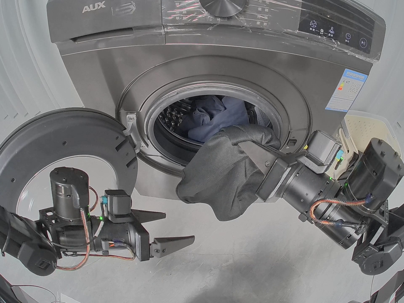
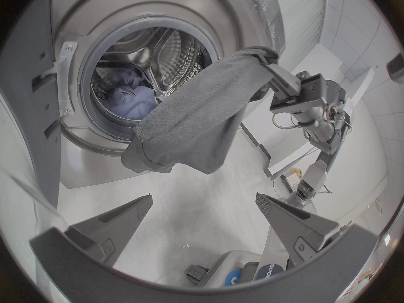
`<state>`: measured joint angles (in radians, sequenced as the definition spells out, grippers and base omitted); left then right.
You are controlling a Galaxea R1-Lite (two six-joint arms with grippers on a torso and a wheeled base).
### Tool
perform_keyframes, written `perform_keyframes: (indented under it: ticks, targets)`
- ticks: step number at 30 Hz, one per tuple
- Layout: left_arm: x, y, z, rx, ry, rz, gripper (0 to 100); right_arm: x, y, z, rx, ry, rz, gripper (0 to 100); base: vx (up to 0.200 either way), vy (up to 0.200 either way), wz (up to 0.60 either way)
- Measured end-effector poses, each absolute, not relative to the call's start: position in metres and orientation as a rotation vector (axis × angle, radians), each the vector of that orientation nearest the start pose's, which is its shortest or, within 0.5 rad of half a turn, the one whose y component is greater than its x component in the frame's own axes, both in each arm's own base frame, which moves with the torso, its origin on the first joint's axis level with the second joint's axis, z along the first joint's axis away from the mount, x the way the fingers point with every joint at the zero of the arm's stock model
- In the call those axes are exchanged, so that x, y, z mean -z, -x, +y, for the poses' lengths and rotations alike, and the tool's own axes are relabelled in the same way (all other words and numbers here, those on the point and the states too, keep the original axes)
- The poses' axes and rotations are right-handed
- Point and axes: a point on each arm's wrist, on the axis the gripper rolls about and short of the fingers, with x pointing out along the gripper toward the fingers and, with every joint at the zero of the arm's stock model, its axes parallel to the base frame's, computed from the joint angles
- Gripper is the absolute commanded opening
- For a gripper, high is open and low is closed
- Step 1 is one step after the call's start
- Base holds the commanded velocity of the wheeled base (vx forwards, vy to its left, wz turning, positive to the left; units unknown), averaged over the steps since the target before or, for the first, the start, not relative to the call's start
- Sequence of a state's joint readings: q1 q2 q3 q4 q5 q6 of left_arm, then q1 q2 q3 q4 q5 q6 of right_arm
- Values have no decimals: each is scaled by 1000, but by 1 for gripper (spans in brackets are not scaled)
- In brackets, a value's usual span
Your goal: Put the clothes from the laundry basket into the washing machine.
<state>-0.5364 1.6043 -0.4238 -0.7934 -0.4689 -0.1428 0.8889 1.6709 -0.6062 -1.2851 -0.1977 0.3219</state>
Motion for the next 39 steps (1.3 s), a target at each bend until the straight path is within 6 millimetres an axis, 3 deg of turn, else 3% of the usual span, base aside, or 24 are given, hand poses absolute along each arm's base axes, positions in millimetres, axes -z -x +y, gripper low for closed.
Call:
perform_keyframes:
  ticks: [21, 37, 38, 39]
  targets:
    - [-102, -261, -162, 888, 200, 385, 100, -206, -174, 212, -726, -427, -81, 0, 0, 0, 0]
    - [-100, -275, -170, 867, 234, 298, 100, -202, -173, 211, -729, -419, -66, 0, 0, 0, 0]
    - [-101, -274, -171, 868, 236, 293, 0, -202, -172, 211, -729, -418, -65, 0, 0, 0, 0]
    - [-101, -274, -171, 868, 237, 286, 0, -201, -172, 211, -728, -417, -64, 0, 0, 0, 0]
